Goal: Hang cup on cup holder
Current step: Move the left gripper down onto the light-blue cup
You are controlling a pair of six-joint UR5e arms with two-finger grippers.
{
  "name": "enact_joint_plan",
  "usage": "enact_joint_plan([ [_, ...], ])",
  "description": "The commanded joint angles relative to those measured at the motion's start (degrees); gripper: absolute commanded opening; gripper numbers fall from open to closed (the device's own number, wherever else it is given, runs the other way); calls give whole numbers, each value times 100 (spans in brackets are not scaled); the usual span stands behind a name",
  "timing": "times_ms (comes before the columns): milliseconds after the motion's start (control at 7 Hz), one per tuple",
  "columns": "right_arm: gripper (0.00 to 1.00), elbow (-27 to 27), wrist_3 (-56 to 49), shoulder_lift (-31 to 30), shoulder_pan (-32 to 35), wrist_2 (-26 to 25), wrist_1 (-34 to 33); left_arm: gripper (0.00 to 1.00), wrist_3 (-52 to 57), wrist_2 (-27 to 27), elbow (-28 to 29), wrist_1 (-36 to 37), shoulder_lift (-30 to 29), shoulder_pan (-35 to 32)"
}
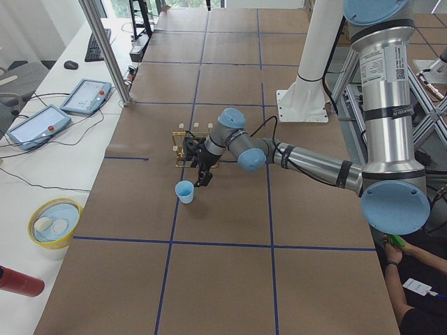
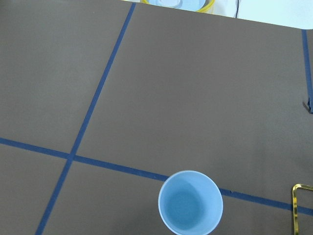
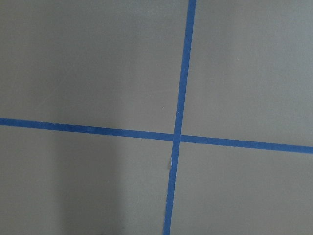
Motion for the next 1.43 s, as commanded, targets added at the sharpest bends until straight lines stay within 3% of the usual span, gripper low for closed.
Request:
enact_joint_plan([
  [0,100,0,0,0,1,0,1,100,-1160,1301,346,-361,16,1050],
  [286,100,0,0,0,1,0,1,100,-1332,2033,952,-1212,16,1248],
  [429,100,0,0,0,1,0,1,100,-1340,2350,963,-1329,25,1283],
  [714,100,0,0,0,1,0,-8,100,-1577,3088,963,-1365,34,1528],
  [1286,100,0,0,0,1,0,-8,100,-1947,3925,1402,-1374,-36,2117],
])
